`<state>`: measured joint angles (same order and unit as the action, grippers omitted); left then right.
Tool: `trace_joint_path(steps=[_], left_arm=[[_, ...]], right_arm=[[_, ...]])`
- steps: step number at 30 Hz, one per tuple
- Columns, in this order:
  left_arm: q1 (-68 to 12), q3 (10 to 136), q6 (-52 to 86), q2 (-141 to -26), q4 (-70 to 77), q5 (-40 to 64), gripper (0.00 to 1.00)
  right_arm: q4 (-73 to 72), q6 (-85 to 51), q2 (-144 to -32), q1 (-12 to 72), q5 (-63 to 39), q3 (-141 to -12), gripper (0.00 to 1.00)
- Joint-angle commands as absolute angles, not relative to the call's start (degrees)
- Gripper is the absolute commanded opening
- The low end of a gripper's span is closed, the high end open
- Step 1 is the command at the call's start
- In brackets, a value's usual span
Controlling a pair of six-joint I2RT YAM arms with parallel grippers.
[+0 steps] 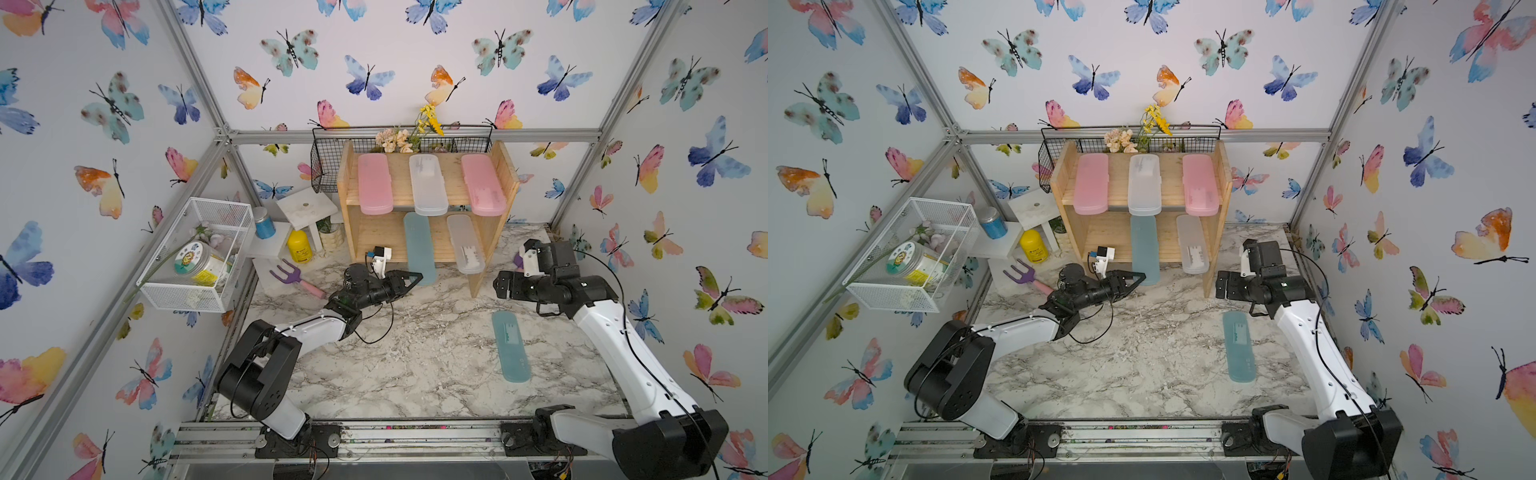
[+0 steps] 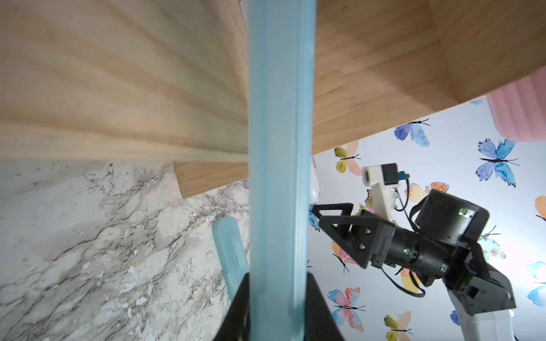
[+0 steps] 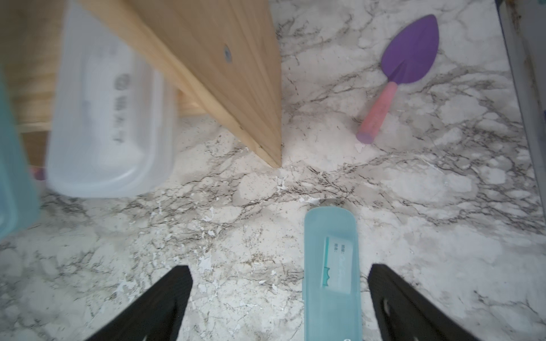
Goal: Remove the pencil cases from the shelf
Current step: Pick up the pencil case from the shelf.
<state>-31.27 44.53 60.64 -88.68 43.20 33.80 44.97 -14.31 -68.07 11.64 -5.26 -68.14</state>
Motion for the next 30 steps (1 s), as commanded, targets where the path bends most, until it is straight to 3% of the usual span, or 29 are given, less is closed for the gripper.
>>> trace_joint_path(steps=[1, 9, 13, 21, 30], left_arm=[[-33.2, 42.32, 49.33, -81.27, 32.05, 28.27, 0.13], [-44.86, 37.66, 33.34, -64.63, 10.09, 0.88, 0.1], [-51.56, 35.49, 31.17, -59.33, 5.73, -12.13, 0.09], [-63.5, 34.64, 29.66, -55.79, 3.96, -28.8, 0.08], [-69.25, 37.62, 28.73, -57.11, 3.15, -32.87, 0.08]], right_arm=[[45.4, -13.07, -64.0, 11.43, -18.85, -70.13, 1.0], [32.72, -23.21, -58.06, 11.43, -52.84, -62.01, 0.99], [18.86, -34.43, -54.69, 11.45, -60.32, -55.84, 0.99], [22.67, -34.37, -55.76, 15.04, -54.16, -56.9, 0.99], [17.24, -36.91, -60.11, 26.25, -45.09, -56.27, 0.99]])
